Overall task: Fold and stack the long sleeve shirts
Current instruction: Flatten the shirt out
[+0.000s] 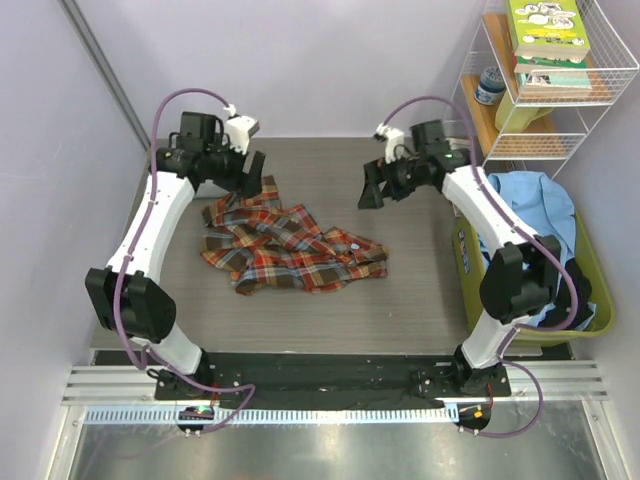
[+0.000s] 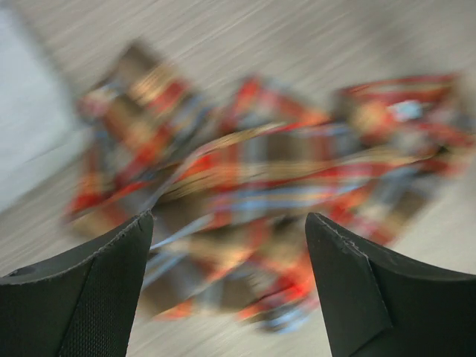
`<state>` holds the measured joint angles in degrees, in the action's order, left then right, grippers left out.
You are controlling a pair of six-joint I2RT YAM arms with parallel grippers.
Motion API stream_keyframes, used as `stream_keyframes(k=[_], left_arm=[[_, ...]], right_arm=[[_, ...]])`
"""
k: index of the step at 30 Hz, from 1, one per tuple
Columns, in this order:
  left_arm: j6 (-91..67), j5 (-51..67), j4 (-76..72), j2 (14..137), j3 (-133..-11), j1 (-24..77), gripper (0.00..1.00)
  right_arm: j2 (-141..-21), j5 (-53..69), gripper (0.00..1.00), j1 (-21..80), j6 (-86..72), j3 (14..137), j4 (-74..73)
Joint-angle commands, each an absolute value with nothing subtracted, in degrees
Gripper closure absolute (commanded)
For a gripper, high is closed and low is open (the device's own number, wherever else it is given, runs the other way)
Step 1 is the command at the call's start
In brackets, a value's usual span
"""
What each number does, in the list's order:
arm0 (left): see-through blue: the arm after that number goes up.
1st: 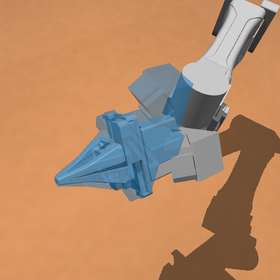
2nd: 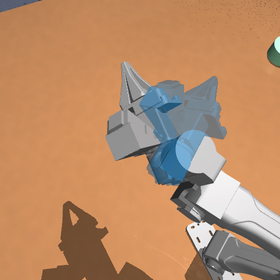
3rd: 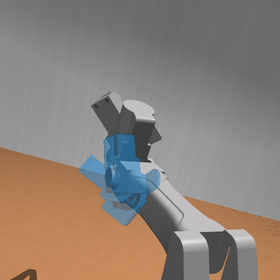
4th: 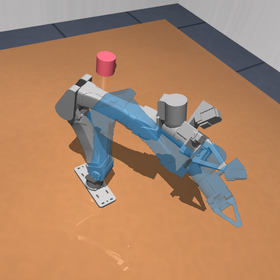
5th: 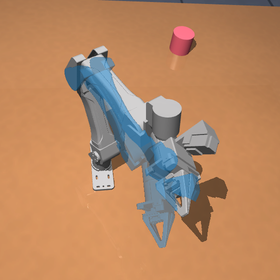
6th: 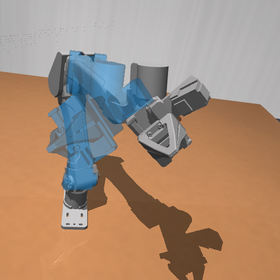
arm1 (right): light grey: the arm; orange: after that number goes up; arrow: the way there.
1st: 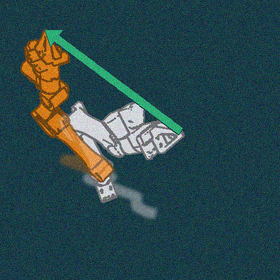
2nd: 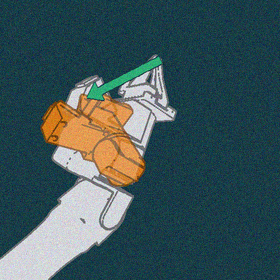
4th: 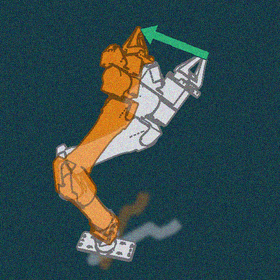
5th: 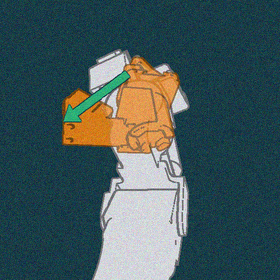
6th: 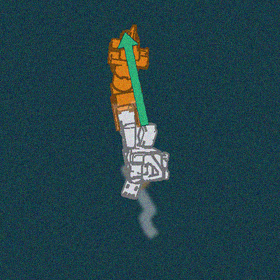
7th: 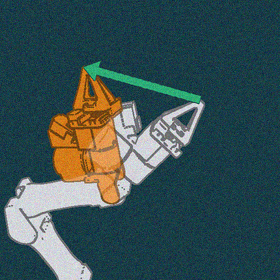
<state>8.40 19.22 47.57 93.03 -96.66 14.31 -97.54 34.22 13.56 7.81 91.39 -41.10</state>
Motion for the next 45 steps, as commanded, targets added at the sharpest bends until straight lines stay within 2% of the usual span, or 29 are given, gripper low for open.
stream_keyframes(k=[1,7,12,15,16,18,19,20,21,22,26,29,32,35,38,40,41,42,43,44,45], left_arm=[[27.13,15.84,53.97,95.08,-93.7,10.3,0.18],[31.38,8.27,47.29,101.5,-92.9,8.61,0.21],[30.67,3.0,46.58,111.85,-97.73,8.61,0.25],[32.77,0.53,45.97,115.3,-97.47,8.53,0.34],[32.96,0.44,45.44,115.83,-97.38,8.53,0.46],[32.78,-1.75,44.48,116.98,-97.91,8.18,0.61],[32.0,-1.84,44.21,117.24,-98.52,8.09,0.77],[31.12,-2.11,43.43,117.51,-101.05,7.82,0.86],[30.24,-2.54,43.33,117.94,-102.9,7.56,0.99],[28.58,-2.46,43.77,118.04,-105.18,7.38,1.0],[24.7,4.11,51.28,117.34,-121.41,5.45,1.0],[24.78,10.53,55.1,112.08,-124.54,5.01,1.0],[25.13,16.59,55.72,101.83,-117.38,5.53,1.0],[27.85,25.53,62.2,91.54,-110.51,7.9,1.0],[31.99,30.58,70.47,83.53,-102.07,17.1,1.0],[29.63,28.32,68.58,76.49,-93.75,32.11,1.0],[27.62,25.52,67.34,74.9,-91.08,37.82,1.0],[25.07,25.05,66.45,73.93,-88.79,47.63,1.0],[24.7,26.96,66.88,74.61,-86.25,50.33,0.99],[24.52,30.2,69.15,75.66,-85.18,51.14,0.93],[24.7,33.28,70.47,76.72,-84.21,51.5,0.75]], right_arm=[[-102.99,29.1,0.07,20.47,10.99,90.7,-43.86],[-109.77,22.24,0.07,25.48,10.28,92.54,-42.45],[-114.43,22.59,0.12,27.86,10.02,91.32,-42.1],[-116.53,22.33,0.14,28.83,9.49,89.3,-40.78],[-117.33,21.54,0.2,28.92,9.06,88.6,-39.91],[-120.47,19.35,0.4,29.0,8.88,88.77,-38.94],[-121.89,16.81,0.64,28.92,8.96,89.64,-38.5],[-123.3,15.83,0.74,28.74,9.23,90.87,-38.41],[-124.96,15.04,0.84,28.57,9.4,94.45,-38.5],[-127.42,13.55,0.99,28.13,9.32,96.74,-38.32],[-129.73,15.45,0.99,25.23,7.22,109.49,-38.5],[-124.75,19.32,0.99,22.24,7.03,113.64,-38.41],[-115.28,22.4,0.99,19.61,8.43,109.0,-38.23],[-105.08,26.28,0.99,17.41,12.64,98.73,-38.58],[-99.16,26.89,0.99,16.26,19.23,89.06,-40.51],[-95.2,27.68,0.98,15.65,21.53,83.86,-42.0],[-94.4,28.21,0.94,15.56,22.75,82.98,-43.49],[-94.05,28.47,0.87,15.64,24.24,82.62,-45.42],[-94.22,27.61,0.71,15.56,28.0,83.14,-50.31],[-94.57,26.81,0.62,14.95,28.82,83.67,-52.19],[-94.66,26.89,0.52,14.07,30.13,85.06,-54.12]])
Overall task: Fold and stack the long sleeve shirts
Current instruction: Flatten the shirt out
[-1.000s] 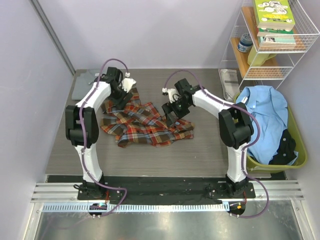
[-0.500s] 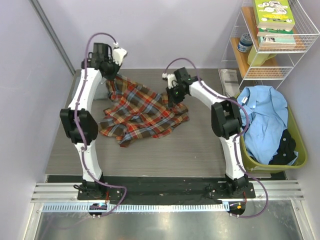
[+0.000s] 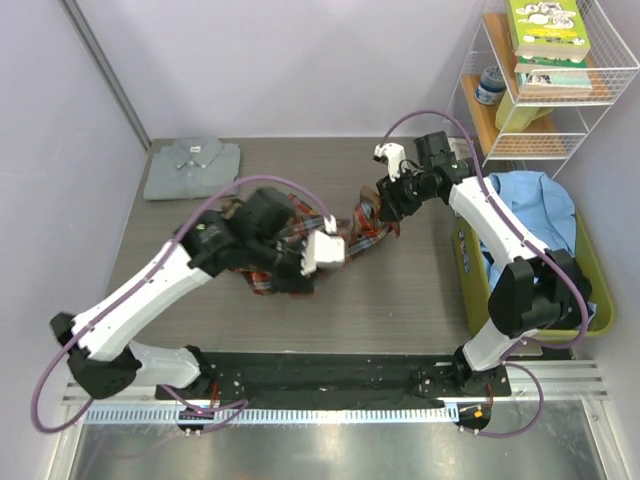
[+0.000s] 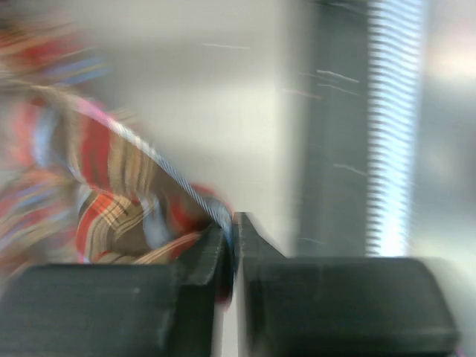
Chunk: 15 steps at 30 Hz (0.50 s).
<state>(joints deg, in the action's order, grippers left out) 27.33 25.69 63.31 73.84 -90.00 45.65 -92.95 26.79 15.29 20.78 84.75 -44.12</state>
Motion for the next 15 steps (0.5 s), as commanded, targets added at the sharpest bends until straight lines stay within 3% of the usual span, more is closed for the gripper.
stream_keyframes(k=[1,3,6,9,15], left_arm=[[27.39,33.57,72.58,78.47,-83.76,52.46,0.65],[28.21,32.26,75.23,79.71,-84.55,54.58,0.47],[25.76,32.43,71.13,79.19,-87.0,48.63,0.36],[23.03,35.76,66.99,82.08,-89.73,33.0,0.33],[18.9,20.05,56.26,96.05,-92.45,13.2,0.32]], right_arm=[[-94.48,28.55,0.37,13.19,31.28,85.86,-57.53],[-93.69,28.74,0.24,11.25,31.64,86.83,-57.57],[-93.25,28.47,0.19,11.6,29.98,87.89,-55.91],[-95.18,28.65,0.19,14.31,27.34,88.77,-54.23],[-101.06,25.15,0.19,19.33,22.94,88.24,-47.39]])
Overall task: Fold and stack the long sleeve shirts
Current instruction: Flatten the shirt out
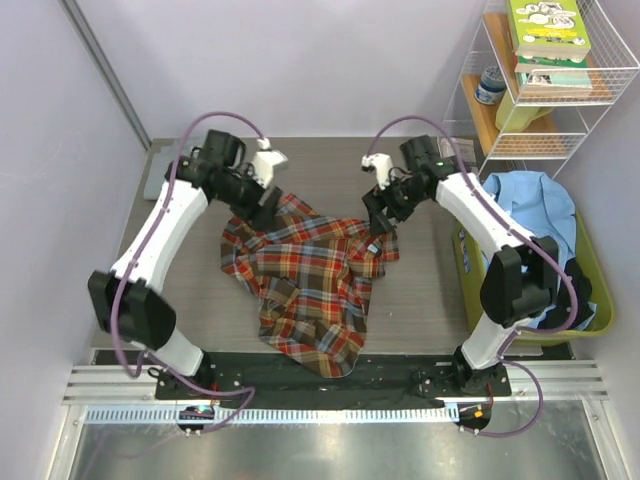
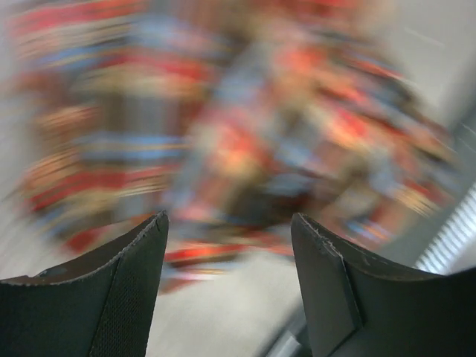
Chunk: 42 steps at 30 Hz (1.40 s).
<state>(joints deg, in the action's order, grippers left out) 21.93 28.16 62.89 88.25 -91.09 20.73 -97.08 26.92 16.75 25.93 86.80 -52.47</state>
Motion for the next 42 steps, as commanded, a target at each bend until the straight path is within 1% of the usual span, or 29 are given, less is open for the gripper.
stream_keyframes(k=[1,2,3,6,8,10,11,14,15,17,18,19,20,22,23,24,26,27,29,30,31,32,33,35,36,38,39,40,42], left_arm=[[18.81,19.34,54.25,98.41,-94.03,11.79,0.32],[19.33,19.25,54.92,100.79,-95.61,9.78,0.31],[20.21,18.9,55.02,105.07,-97.02,9.23,0.31],[21.44,20.91,56.77,111.16,-101.94,8.53,0.31],[21.27,23.46,57.3,112.67,-103.18,8.7,0.31],[19.79,24.35,56.43,114.69,-103.1,9.05,0.31],[19.51,24.17,56.16,115.39,-103.18,9.23,0.32],[19.68,27.32,58.79,118.3,-104.76,9.23,0.39],[19.86,28.55,60.8,118.74,-105.03,9.23,0.51],[20.04,31.63,61.35,117.61,-104.33,9.23,0.73],[20.56,32.34,62.22,116.73,-103.98,9.14,0.93],[21.35,33.3,62.75,115.67,-103.28,9.05,0.99],[23.97,33.57,63.62,112.18,-102.58,9.05,1.0],[28.02,34.01,66.51,107.6,-98.3,9.23,1.0],[30.65,32.45,67.14,102.97,-95.91,9.66,1.0],[35.72,31.39,67.84,100.31,-90.67,9.93,1.0],[41.02,27.88,70.91,96.78,-85.8,10.28,1.0],[46.7,27.08,73.1,95.29,-83.08,10.28,1.0],[48.25,25.14,74.71,95.18,-82.88,9.67,1.0],[46.6,25.75,73.75,95.88,-85.14,9.06,0.84],[45.54,26.36,72.7,96.58,-86.82,8.62,0.71],[44.22,26.8,69.81,97.37,-88.75,8.7,0.52],[42.56,28.29,67.78,99.12,-92.34,8.88,0.46],[34.48,28.3,58.68,101.41,-95.61,9.75,0.36],[32.37,26.91,55.49,103.34,-99.37,10.28,0.36],[25.07,24.62,50.12,109.49,-103.34,11.42,0.33],[23.4,24.0,47.84,112.03,-108.75,11.77,0.32],[22.33,22.08,47.99,118.06,-111.94,12.91,0.32],[21.27,19.35,50.87,123.64,-121.4,14.49,0.32]], right_arm=[[-102.12,24.61,0.19,20.29,22.77,88.24,-46.76],[-103.0,24.26,0.19,20.65,22.59,88.42,-46.32],[-105.18,24.43,0.2,20.83,22.67,88.59,-45.62],[-108.27,24.08,0.22,21.71,23.55,88.07,-45.7],[-108.98,24.26,0.24,22.23,24.87,86.67,-45.88],[-108.64,25.65,0.28,22.94,25.75,82.55,-46.23],[-108.2,26.27,0.31,23.81,26.97,80.96,-46.32],[-105.48,27.07,0.49,25.4,29.08,74.72,-46.5],[-104.6,26.9,0.6,26.36,29.18,72.36,-45.97],[-102.32,26.46,0.7,26.8,29.0,70.76,-45.53],[-101.7,26.19,0.79,26.98,29.09,70.06,-45.88],[-100.99,26.02,0.83,26.98,29.44,69.87,-46.66],[-99.77,25.93,0.86,26.98,30.57,69.7,-47.89],[-98.01,26.89,0.88,26.98,36.19,68.47,-54.2],[-97.22,27.68,0.87,26.98,38.56,68.12,-56.84],[-95.55,28.73,0.85,27.07,42.93,67.59,-61.82],[-94.75,29.09,0.79,26.98,45.87,67.94,-65.9],[-94.31,29.35,0.73,26.9,47.01,69.51,-68.79],[-94.39,30.49,0.62,26.72,48.51,71.88,-70.57],[-94.66,31.28,0.52,26.54,48.86,75.37,-72.32],[-95.62,32.86,0.46,26.28,48.52,77.32,-72.59],[-96.15,33.92,0.4,25.41,48.08,81.17,-72.6],[-96.76,34.71,0.39,24.62,47.47,83.04,-71.9],[-99.04,36.82,0.37,21.9,43.17,88.12,-69.97],[-99.66,36.91,0.37,20.75,39.94,89.2,-65.26],[-102.12,36.65,0.35,18.64,33.26,91.74,-61.1],[-102.91,35.52,0.34,17.07,30.26,92.28,-56.12],[-103.79,34.55,0.34,16.44,28.23,92.72,-54.16],[-106.16,31.83,0.32,15.65,24.27,93.69,-50.21]])
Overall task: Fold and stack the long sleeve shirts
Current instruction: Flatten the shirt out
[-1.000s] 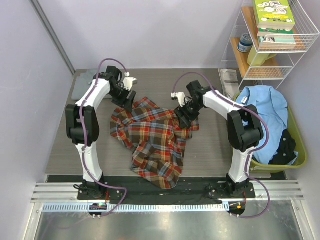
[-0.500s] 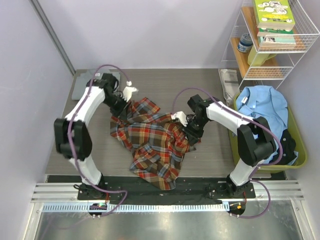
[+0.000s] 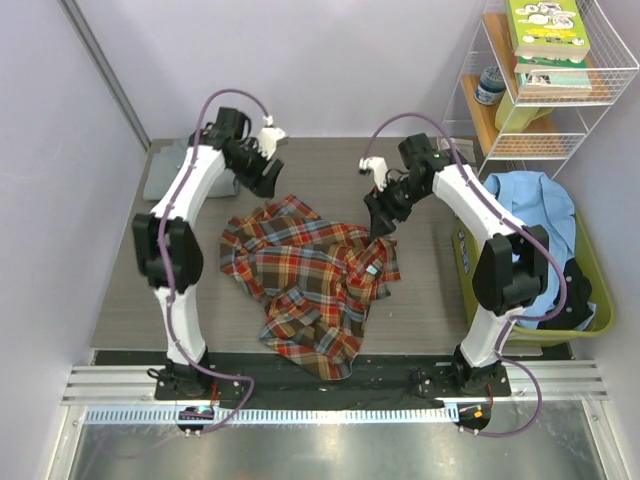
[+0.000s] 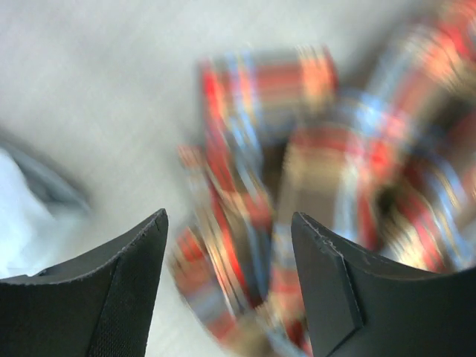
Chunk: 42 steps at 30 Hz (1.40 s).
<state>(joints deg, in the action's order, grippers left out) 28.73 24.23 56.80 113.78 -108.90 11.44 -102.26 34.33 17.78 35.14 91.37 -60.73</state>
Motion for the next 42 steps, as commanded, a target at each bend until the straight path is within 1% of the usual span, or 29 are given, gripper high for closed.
stream_keyframes(k=[1,2,3,5,7,9,10,13,15,17,18,19,20,21,23,25,27,30,32,34,35,38,39,40,41,42], left_arm=[[21.01,17.51,51.5,126.45,-123.81,15.98,0.32],[19.96,17.06,51.68,130.04,-125.49,16.52,0.31],[19.78,16.88,52.03,131.73,-127.6,17.13,0.31],[19.16,14.61,50.37,134.02,-127.71,18.45,0.3],[19.6,12.67,48.0,134.91,-126.57,19.68,0.29],[20.56,9.24,47.37,136.75,-126.21,20.82,0.26],[20.91,8.45,47.37,137.54,-126.3,21.18,0.25],[21.36,7.22,47.02,139.39,-125.77,21.88,0.25],[22.14,6.33,47.28,140.88,-126.12,22.15,0.3],[22.15,6.15,49.11,142.11,-128.56,22.15,0.48],[22.5,6.15,50.52,143.6,-130.32,22.15,0.6],[22.85,6.07,51.84,144.4,-132.34,22.15,0.85],[23.11,6.24,54.55,144.67,-136.54,22.15,0.97],[23.2,7.2,55.1,144.49,-138.23,22.06,1.0],[22.33,9.13,53.71,140.12,-139.31,21.8,1.0],[21.28,10.81,48.19,132.76,-137.82,21.8,1.0],[20.74,11.34,43.18,128.43,-135.27,21.8,1.0],[19.6,12.65,42.54,124.02,-136.31,21.71,1.0],[17.16,17.12,42.1,119.65,-134.75,21.8,1.0],[14.43,19.59,39.13,115.86,-131.16,21.8,1.0],[13.37,22.91,38.33,112.1,-130.26,21.88,1.0],[7.22,24.78,33.15,107.07,-127.62,22.06,1.0],[3.81,24.7,31.74,104.09,-127.36,21.97,1.0],[2.39,25.13,29.99,102.15,-126.14,21.89,1.0],[0.98,28.27,25.97,100.56,-125.6,21.97,1.0],[-1.99,29.61,24.97,98.72,-125.68,21.97,1.0]], right_arm=[[-106.87,30.86,0.31,15.56,23.47,93.69,-49.14],[-107.83,28.41,0.26,15.56,22.86,93.34,-48.17],[-108.19,27.52,0.25,15.56,22.07,93.08,-46.16],[-109.07,26.2,0.2,15.56,21.8,92.38,-44.74],[-110.47,24.96,0.19,15.64,21.09,92.29,-43.33],[-111.88,24.87,0.17,15.56,20.48,92.2,-42.72],[-112.23,25.05,0.12,15.56,20.3,91.94,-42.37],[-113.55,25.75,0.1,15.56,20.21,90.97,-42.19],[-113.64,26.01,0.1,15.56,20.3,89.39,-42.19],[-113.38,26.19,0.1,15.56,20.48,87.81,-42.1],[-113.2,26.28,0.1,15.47,20.57,87.37,-42.1],[-112.77,26.11,0.1,15.56,20.74,86.93,-42.1],[-112.5,25.93,0.1,15.56,20.83,86.14,-42.01],[-112.15,25.84,0.1,15.56,20.74,85.78,-42.01],[-111.36,25.66,0.1,15.47,20.92,84.38,-41.92],[-110.83,25.66,0.11,15.38,21.27,82.8,-42.1],[-110.04,25.49,0.11,15.29,21.53,81.83,-42.1],[-108.37,25.58,0.12,15.03,21.62,80.51,-42.71],[-106.27,25.75,0.11,14.85,21.36,80.33,-43.24],[-104.68,26.02,0.09,13.98,20.92,81.12,-43.24],[-103.89,26.1,0.08,13.63,20.74,81.65,-42.98],[-101.17,27.77,0.05,12.13,18.99,83.84,-41.76],[-99.77,28.47,0.0,12.04,18.55,84.2,-41.14],[-98.97,28.56,0.0,11.87,17.5,84.37,-39.22],[-98.27,28.74,0.0,11.87,17.06,84.03,-38.07],[-97.3,28.74,0.0,11.87,16.53,83.68,-36.49]])
